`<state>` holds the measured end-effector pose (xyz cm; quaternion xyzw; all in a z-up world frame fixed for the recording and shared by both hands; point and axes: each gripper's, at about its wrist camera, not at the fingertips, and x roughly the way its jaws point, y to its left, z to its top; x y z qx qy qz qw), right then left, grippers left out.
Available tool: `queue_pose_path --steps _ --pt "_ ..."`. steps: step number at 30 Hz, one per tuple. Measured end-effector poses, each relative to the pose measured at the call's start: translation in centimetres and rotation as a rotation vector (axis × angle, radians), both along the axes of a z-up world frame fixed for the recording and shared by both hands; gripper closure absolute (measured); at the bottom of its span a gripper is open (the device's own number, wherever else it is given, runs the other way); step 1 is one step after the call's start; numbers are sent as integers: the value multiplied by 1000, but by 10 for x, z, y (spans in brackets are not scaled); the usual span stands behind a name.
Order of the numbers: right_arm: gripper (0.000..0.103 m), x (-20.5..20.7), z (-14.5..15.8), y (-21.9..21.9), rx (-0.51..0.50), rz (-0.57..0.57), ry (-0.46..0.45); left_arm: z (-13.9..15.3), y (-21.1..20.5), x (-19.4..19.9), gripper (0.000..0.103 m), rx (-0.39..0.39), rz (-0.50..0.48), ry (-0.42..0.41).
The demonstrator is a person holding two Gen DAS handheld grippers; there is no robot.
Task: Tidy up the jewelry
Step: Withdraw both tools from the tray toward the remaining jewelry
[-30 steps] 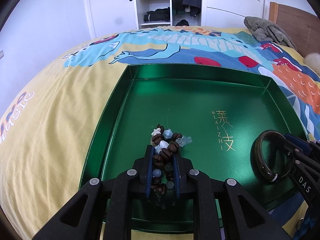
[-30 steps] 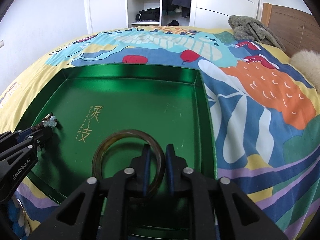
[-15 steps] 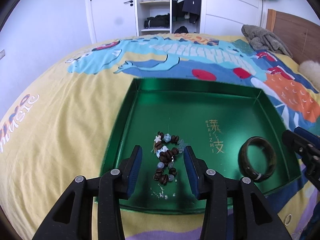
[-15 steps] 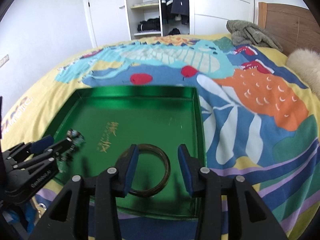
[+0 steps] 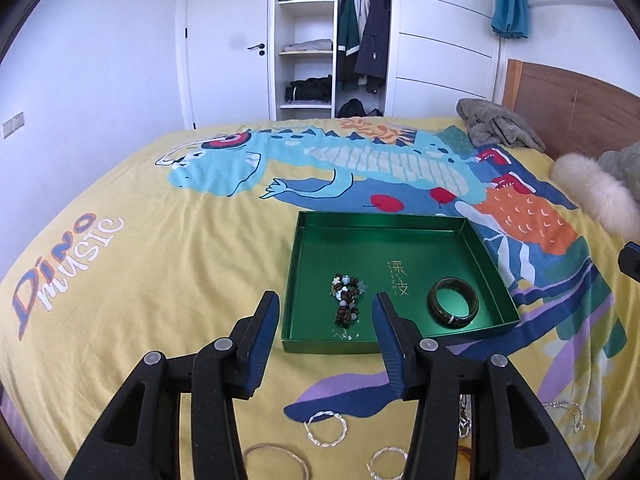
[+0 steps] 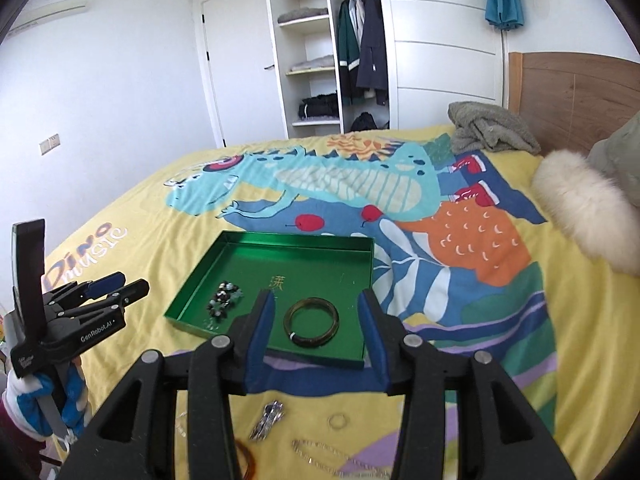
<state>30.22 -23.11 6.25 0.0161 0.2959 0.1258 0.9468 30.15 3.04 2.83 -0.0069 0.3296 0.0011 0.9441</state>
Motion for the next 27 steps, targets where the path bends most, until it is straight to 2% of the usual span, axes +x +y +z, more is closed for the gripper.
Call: queue_pose_path --steps 6,11,19,27 --pt "61 -59 26 -15 9 9 -49 19 15 -47 50 -16 -6 -16" --pt "61 -96 27 -29 4 -1 -52 16 17 -76 47 -40 -19 0" --pt "60 -124 -4 -60 5 -46 -1 -24 -5 -105 47 -87 -55 85" --pt "60 -126 -41 -83 18 -28 67 -82 -40 -106 47 -122 -73 225"
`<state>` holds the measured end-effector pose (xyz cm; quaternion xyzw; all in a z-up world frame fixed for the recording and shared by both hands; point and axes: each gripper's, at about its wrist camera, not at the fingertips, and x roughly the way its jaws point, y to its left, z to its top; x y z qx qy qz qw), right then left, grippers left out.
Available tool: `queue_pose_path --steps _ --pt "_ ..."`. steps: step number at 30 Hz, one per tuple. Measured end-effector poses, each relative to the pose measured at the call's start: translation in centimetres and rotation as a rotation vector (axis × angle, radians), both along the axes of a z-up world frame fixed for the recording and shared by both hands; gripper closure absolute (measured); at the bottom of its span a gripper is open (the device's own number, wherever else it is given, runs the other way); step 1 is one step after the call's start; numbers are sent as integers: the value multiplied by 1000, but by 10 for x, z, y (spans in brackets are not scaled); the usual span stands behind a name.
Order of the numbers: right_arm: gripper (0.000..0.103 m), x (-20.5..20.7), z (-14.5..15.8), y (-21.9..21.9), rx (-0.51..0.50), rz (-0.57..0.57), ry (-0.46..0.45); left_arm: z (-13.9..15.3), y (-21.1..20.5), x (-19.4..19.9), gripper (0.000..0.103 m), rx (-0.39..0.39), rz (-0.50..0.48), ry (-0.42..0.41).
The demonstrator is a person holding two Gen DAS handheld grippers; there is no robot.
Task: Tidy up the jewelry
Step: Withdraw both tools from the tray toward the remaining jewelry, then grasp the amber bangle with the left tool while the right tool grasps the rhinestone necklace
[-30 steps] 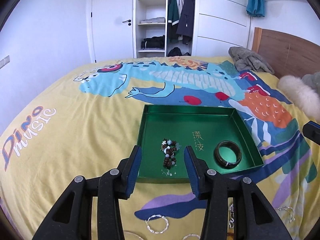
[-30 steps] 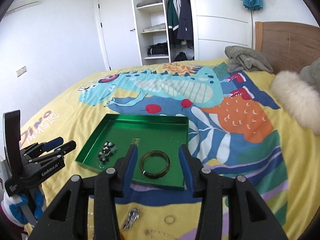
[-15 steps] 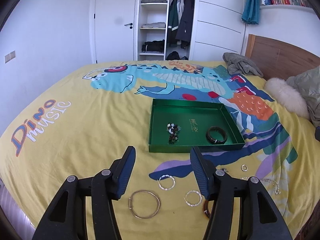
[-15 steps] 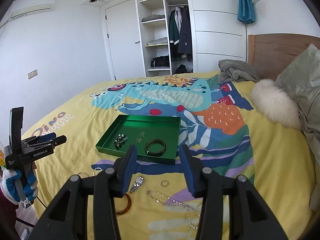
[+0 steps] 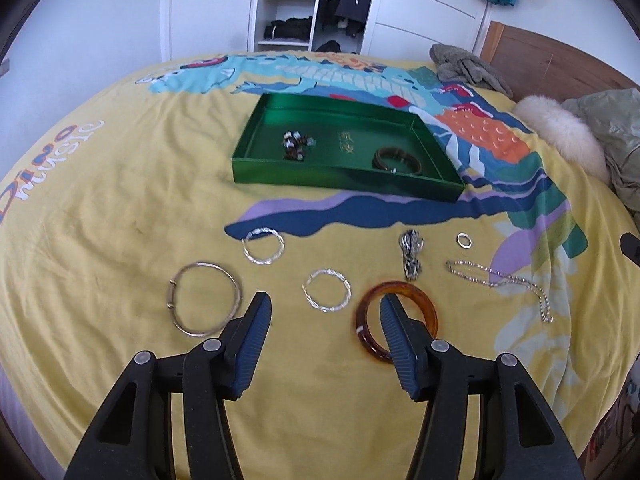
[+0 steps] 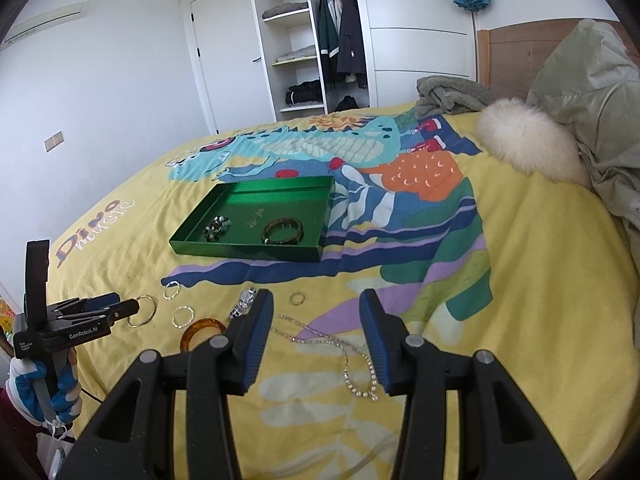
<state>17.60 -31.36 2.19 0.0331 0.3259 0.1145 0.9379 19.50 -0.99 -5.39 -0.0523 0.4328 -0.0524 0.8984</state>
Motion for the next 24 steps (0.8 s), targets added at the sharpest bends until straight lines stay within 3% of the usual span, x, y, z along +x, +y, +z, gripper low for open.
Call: queue_pose_path --steps 9,17,22,24 --pt "60 28 -62 -14 0 19 126 -47 -27 14 47 -8 -12 112" --pt "60 59 -114 -11 -7 56 230 -67 -30 25 48 -23 8 158" --pt "60 71 -133 -8 -27 66 267 -71 -34 29 58 -8 3 160" --pt "60 74 -139 -8 -36 66 279 -72 -38 29 67 4 -9 162"
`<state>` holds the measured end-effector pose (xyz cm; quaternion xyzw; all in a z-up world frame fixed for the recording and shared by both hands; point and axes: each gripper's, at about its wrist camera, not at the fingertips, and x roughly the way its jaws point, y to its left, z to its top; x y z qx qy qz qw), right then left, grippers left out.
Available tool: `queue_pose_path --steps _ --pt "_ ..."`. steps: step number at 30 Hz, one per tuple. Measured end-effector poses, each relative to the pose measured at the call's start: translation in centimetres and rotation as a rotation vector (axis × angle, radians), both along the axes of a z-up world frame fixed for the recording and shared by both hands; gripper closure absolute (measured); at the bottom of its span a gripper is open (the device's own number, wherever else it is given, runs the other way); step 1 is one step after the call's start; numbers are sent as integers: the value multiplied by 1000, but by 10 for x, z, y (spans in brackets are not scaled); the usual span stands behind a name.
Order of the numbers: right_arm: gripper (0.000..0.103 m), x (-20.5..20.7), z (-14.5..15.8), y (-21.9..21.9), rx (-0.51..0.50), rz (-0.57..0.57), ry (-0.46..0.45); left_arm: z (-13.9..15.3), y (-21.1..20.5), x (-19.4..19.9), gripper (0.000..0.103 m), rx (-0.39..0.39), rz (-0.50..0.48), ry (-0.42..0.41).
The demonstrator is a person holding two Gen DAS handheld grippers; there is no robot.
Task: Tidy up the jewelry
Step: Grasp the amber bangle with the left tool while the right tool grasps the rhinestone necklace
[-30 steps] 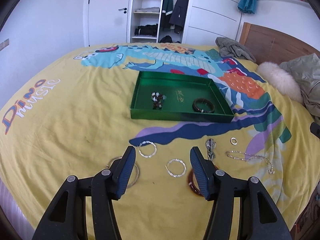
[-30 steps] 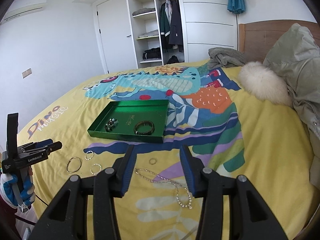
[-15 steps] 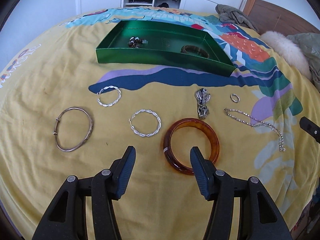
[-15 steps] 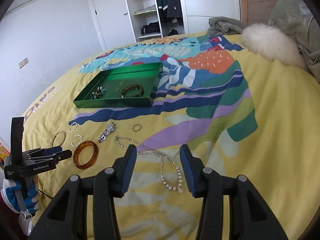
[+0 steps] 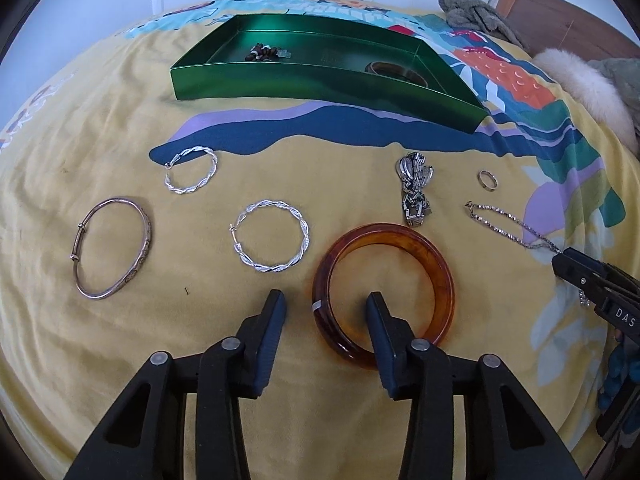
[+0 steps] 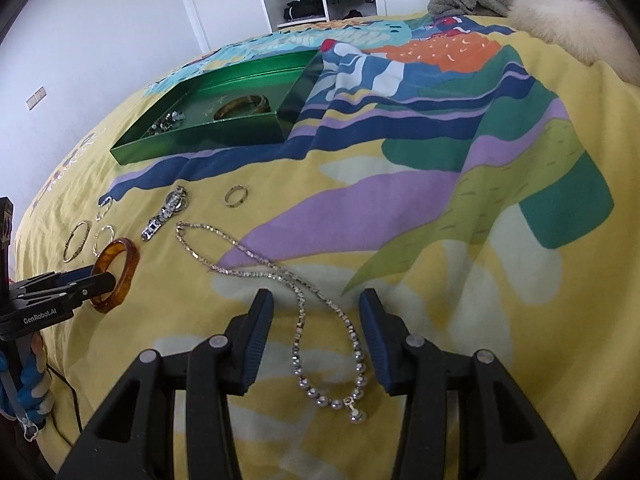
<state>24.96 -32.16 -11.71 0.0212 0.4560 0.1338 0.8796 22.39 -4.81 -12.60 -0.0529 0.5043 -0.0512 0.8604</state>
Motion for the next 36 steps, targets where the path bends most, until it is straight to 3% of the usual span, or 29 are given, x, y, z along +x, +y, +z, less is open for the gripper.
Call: queue_pose_path --steps 6,10,14,22,36 --pt "64 0 -5 -2 -3 14 20 0 -7 1 89 12 -22 -2" --pt "89 -2 -7 -2 -5 18 38 2 -9 -1 93 24 -27 -13" --pt "100 -6 -7 -7 17 2 45 6 -11 -5 93 42 -29 -28" --pt "100 -24 12 4 -28 -28 -46 22 -16 -13 94 66 -37 -72" --pt "100 -54 81 25 -34 -55 -236 65 -12 -30 94 61 -34 -177"
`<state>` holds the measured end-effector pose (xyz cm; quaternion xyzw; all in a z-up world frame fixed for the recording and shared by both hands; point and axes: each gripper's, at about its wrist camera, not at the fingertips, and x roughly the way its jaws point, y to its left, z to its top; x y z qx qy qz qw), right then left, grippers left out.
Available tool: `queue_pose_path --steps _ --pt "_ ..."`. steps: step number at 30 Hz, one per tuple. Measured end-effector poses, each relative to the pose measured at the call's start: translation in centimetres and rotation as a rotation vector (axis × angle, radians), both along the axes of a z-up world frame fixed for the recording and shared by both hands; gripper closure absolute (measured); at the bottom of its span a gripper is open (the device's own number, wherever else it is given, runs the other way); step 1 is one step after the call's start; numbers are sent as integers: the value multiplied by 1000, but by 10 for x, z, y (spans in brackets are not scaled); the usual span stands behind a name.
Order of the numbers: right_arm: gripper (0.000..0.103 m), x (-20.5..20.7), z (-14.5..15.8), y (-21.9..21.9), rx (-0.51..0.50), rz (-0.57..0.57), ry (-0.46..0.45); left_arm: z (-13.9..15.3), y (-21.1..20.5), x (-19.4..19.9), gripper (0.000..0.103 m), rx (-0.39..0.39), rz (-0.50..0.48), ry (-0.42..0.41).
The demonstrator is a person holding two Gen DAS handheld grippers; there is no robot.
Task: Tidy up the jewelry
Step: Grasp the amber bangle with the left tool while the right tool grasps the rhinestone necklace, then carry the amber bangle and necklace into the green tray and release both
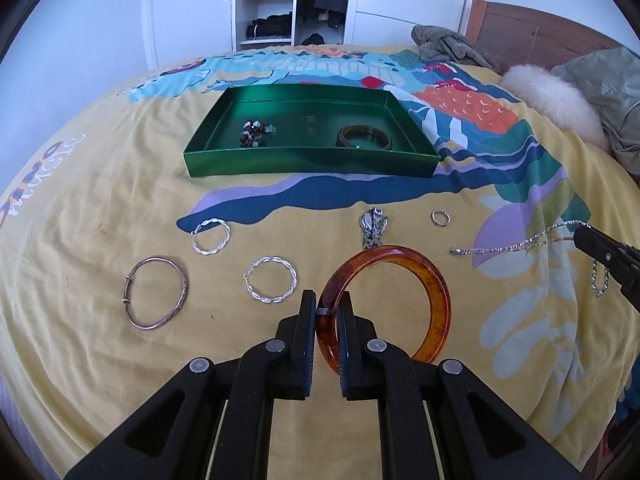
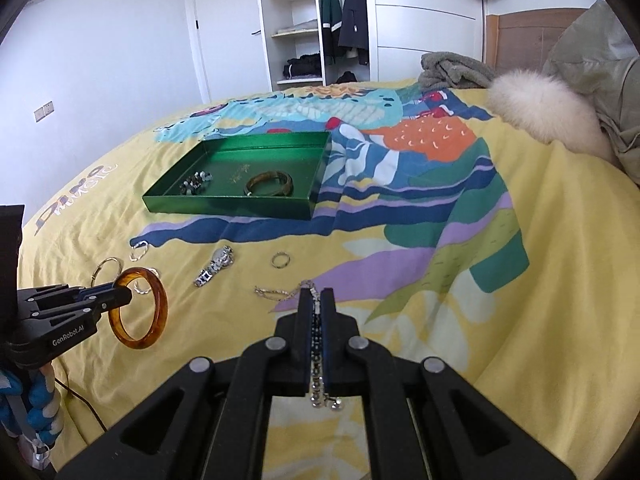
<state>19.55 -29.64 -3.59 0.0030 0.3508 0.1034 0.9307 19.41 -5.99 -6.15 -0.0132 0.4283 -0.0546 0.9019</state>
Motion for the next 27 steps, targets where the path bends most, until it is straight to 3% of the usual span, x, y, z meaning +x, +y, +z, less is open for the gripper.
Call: queue_pose_path --steps 15,27 --pt "100 -15 70 17 21 11 -136 74 44 5 94 -30 42 -143" --pt "100 49 127 49 19 28 -201 128 67 73 94 -13 63 -213"
